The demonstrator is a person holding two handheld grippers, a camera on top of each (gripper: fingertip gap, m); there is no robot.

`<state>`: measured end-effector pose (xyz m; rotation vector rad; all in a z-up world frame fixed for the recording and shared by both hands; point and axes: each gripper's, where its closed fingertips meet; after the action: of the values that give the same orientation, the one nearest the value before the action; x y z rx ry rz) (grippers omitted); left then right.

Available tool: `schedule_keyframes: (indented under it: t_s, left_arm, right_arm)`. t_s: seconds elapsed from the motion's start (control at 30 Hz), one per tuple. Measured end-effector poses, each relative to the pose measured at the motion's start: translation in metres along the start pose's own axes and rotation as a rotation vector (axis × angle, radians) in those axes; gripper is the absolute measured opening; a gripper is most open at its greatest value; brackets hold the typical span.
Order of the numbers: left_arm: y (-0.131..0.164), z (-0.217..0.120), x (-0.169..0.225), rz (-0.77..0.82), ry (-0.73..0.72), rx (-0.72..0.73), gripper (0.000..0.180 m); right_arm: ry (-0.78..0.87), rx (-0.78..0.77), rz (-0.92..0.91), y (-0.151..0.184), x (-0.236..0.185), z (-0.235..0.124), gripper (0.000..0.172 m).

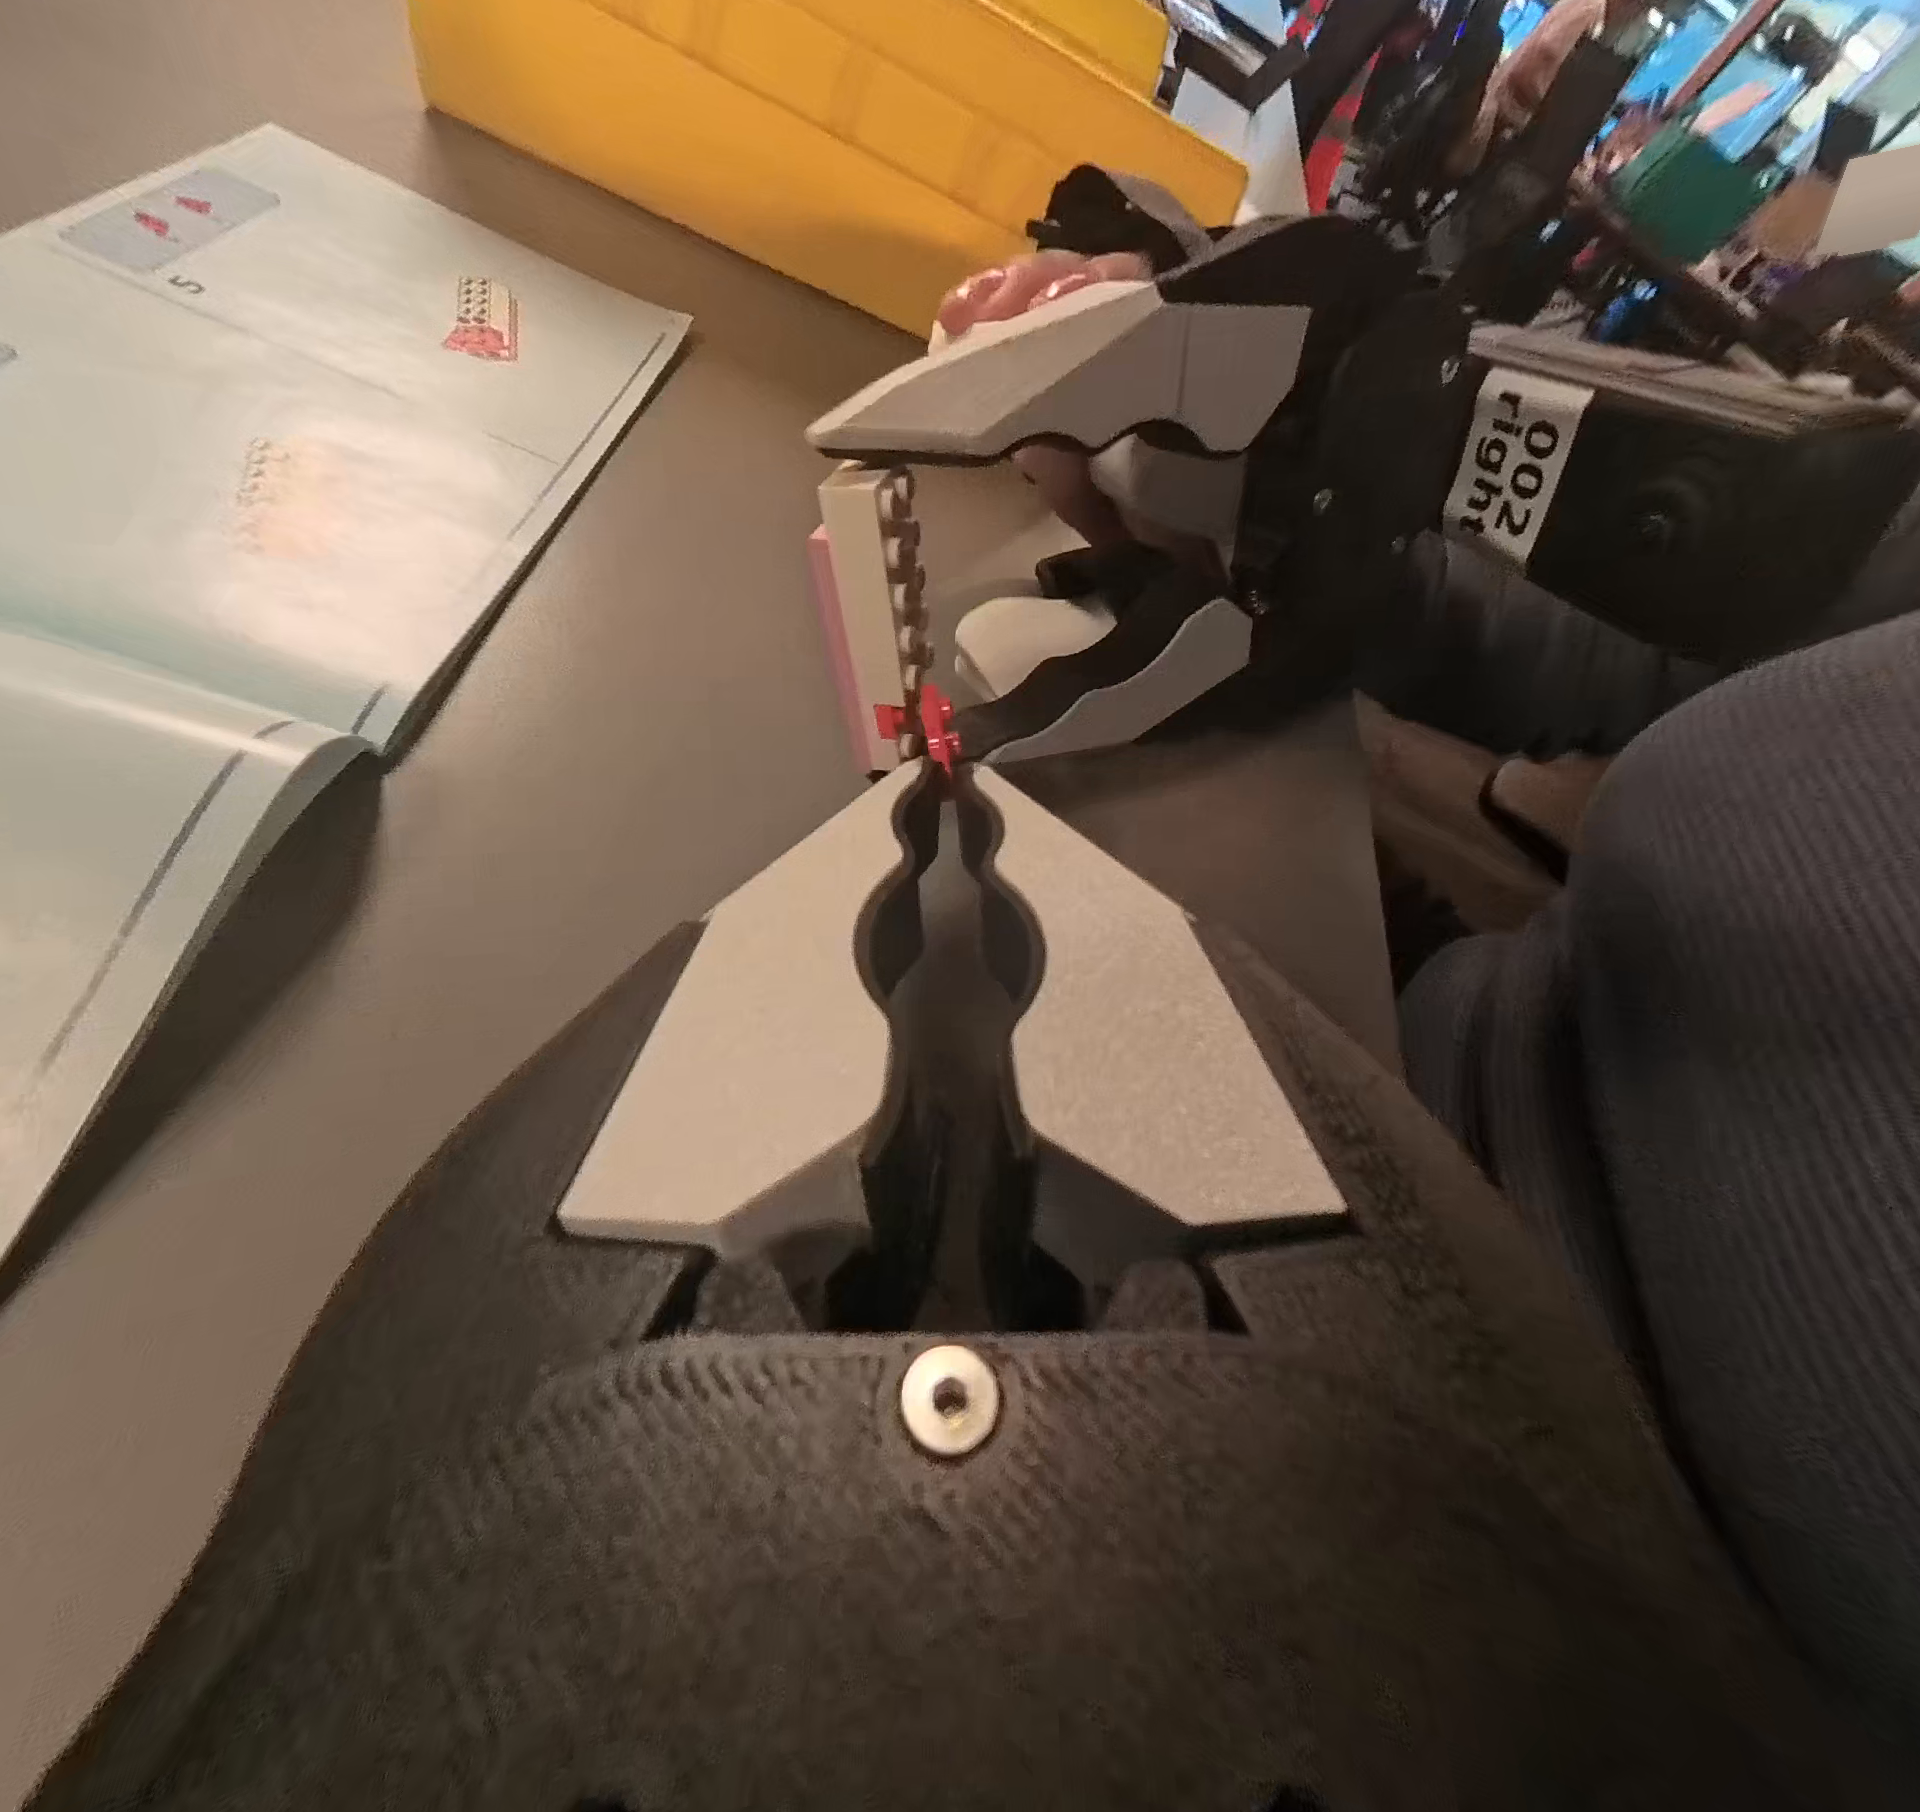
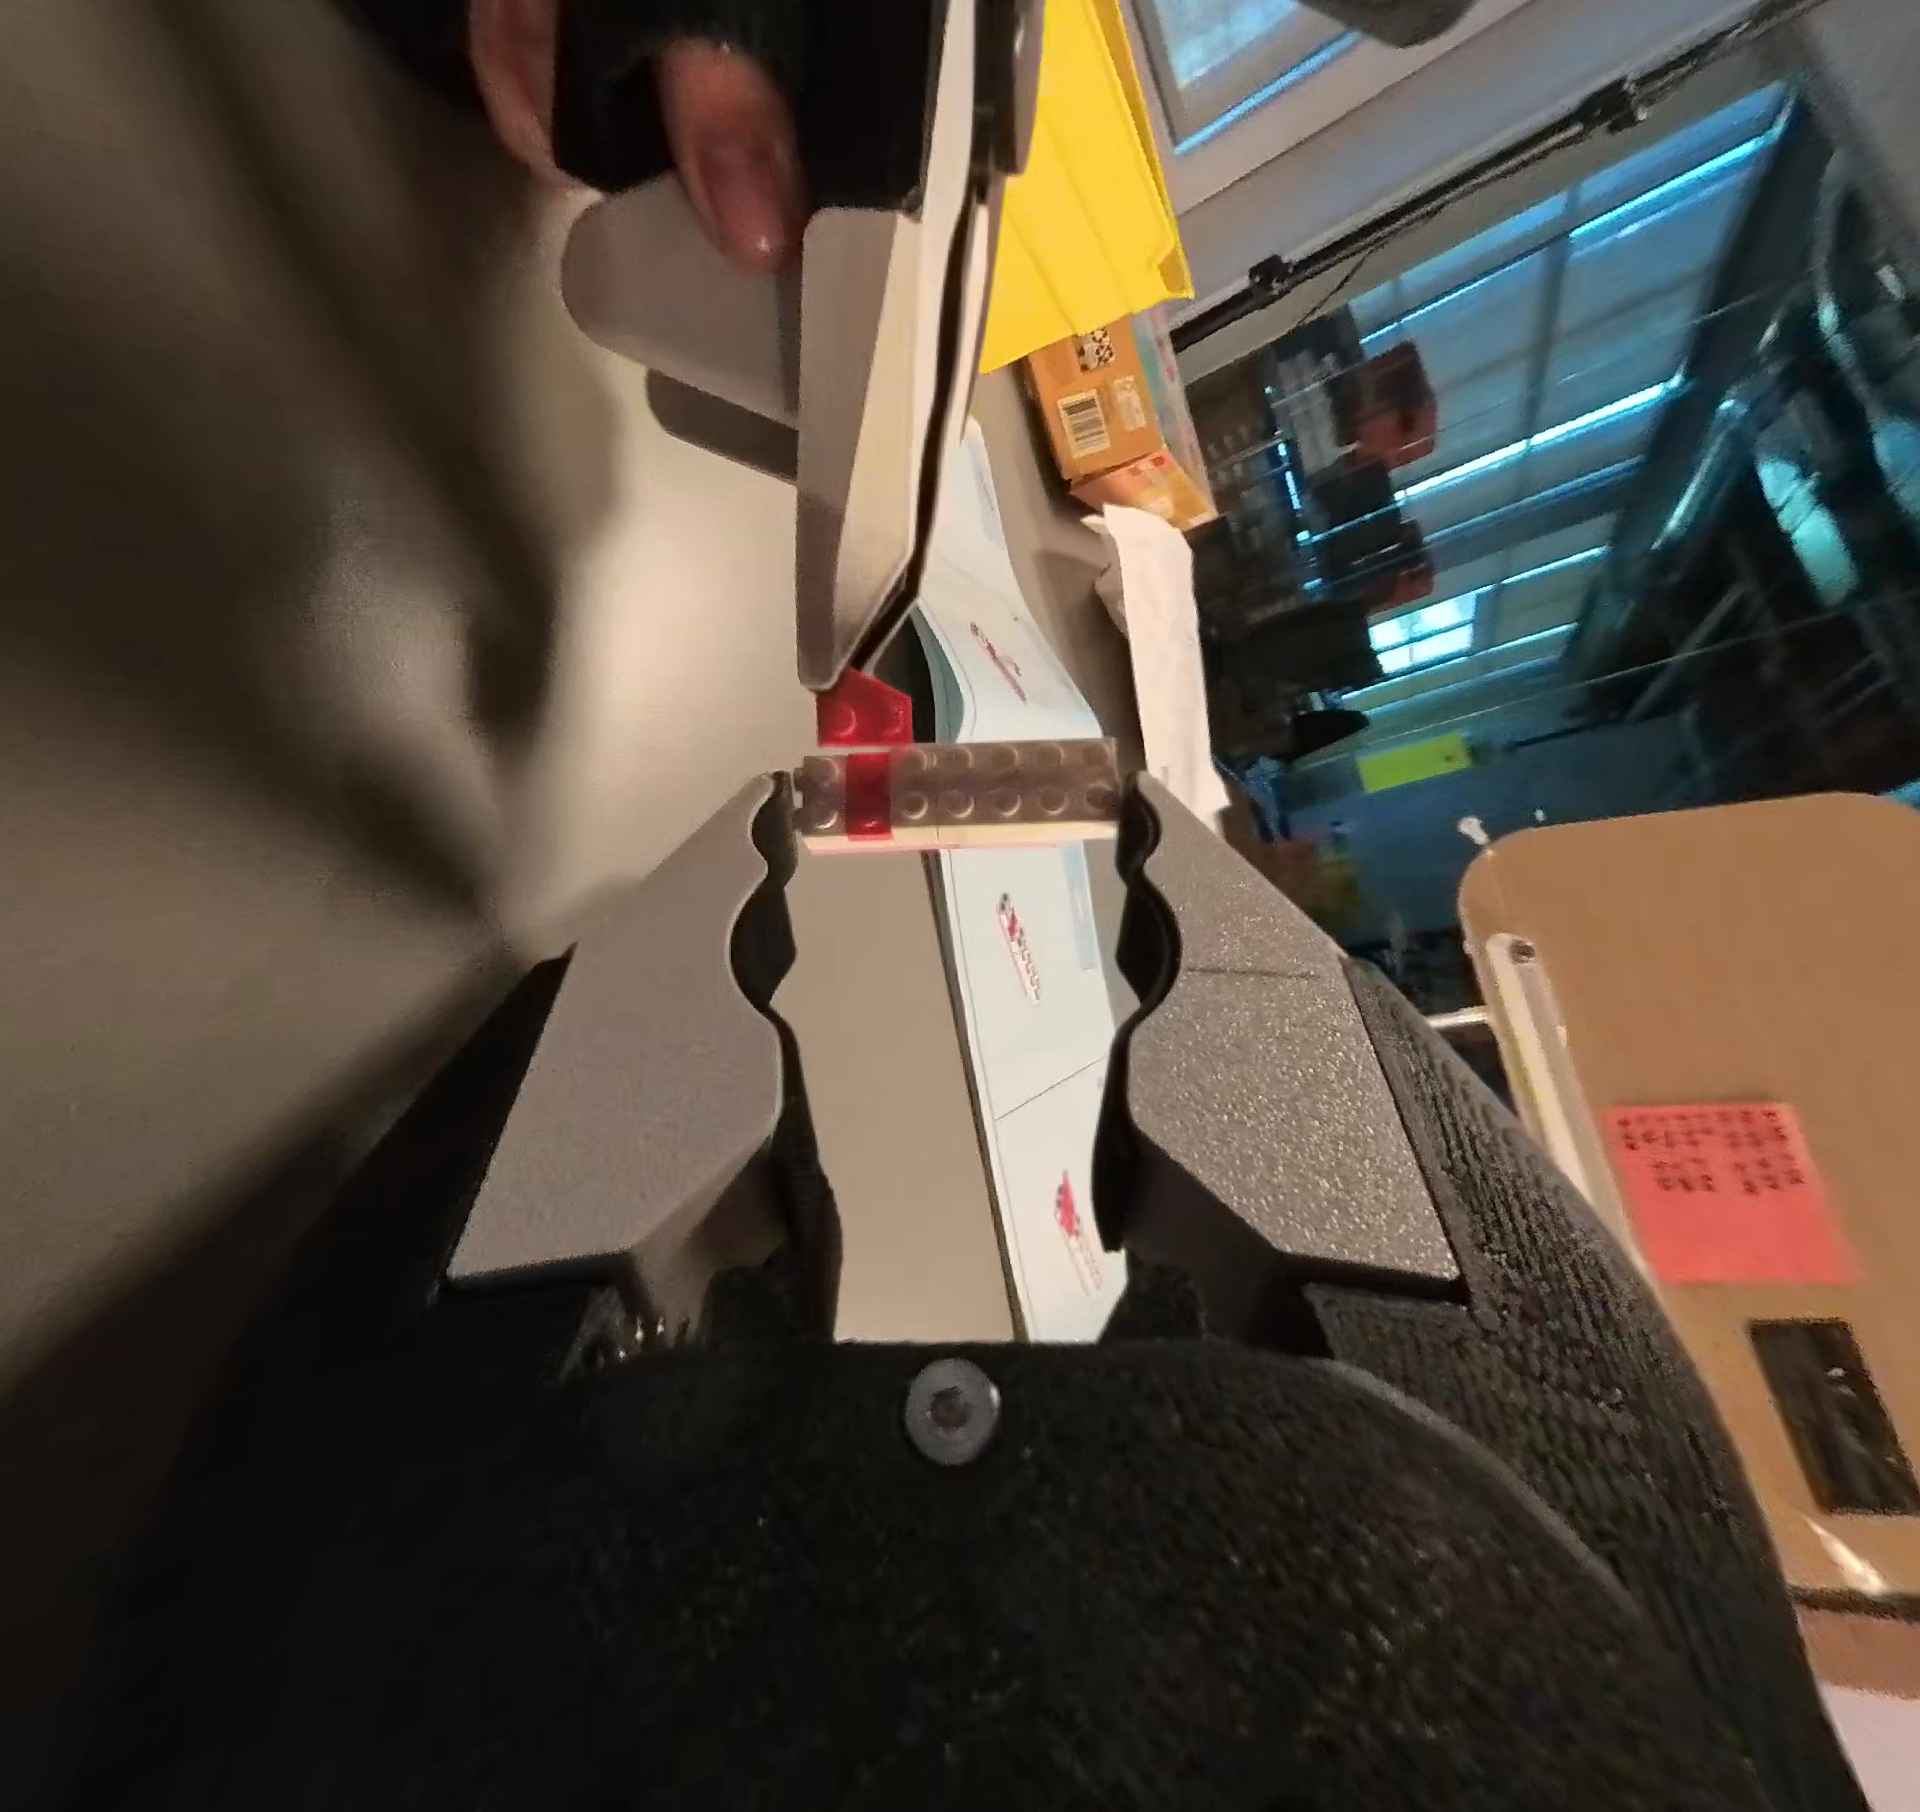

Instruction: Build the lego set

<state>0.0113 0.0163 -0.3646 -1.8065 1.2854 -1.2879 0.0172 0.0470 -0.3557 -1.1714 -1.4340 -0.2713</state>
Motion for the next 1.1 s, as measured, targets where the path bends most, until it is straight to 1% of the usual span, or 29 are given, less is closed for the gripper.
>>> schedule_keyframes:
  t_s: [0.07,0.2,0.4,0.57,0.87,0.97,1.1]
  left_arm:
    - [0.003,0.002,0.002,0.028,-0.001,-0.021,0.002]
    - [0.002,0.001,-0.002,0.094,-0.061,-0.015,0.002]
    - [-0.004,-0.003,0.002,0.269,-0.113,0.028,0.002]
    - [0.000,-0.004,0.006,0.331,-0.092,0.009,0.002]
    - [0.005,-0.008,0.018,0.312,0.023,-0.007,0.002]
    - [0.006,-0.011,0.026,0.265,0.105,0.000,0.002]
    - [0.005,-0.015,0.032,0.208,0.178,0.007,0.002]
  right_arm:
    - [0.015,0.001,-0.020,-0.002,0.001,0.000,0.062]
    - [0.068,0.021,-0.070,-0.008,0.006,-0.002,0.061]
    - [0.147,0.057,-0.139,-0.017,0.014,-0.009,0.061]
    - [0.139,0.088,-0.186,-0.024,0.009,-0.011,0.061]
    - [0.110,0.176,-0.184,-0.037,0.002,-0.018,0.061]
    - [0.093,0.216,-0.162,-0.042,0.000,-0.022,0.061]
    - [0.085,0.249,-0.135,-0.048,0.000,-0.026,0.061]
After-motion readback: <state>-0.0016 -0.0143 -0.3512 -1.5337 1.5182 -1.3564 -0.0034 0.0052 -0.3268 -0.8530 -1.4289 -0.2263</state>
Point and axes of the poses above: each gripper's, where its closed fingertips meet, z out along the fingers, y out of its underside, x = y × z across the jaws, and after that the axes turned 2 degrees about -y, right-handed
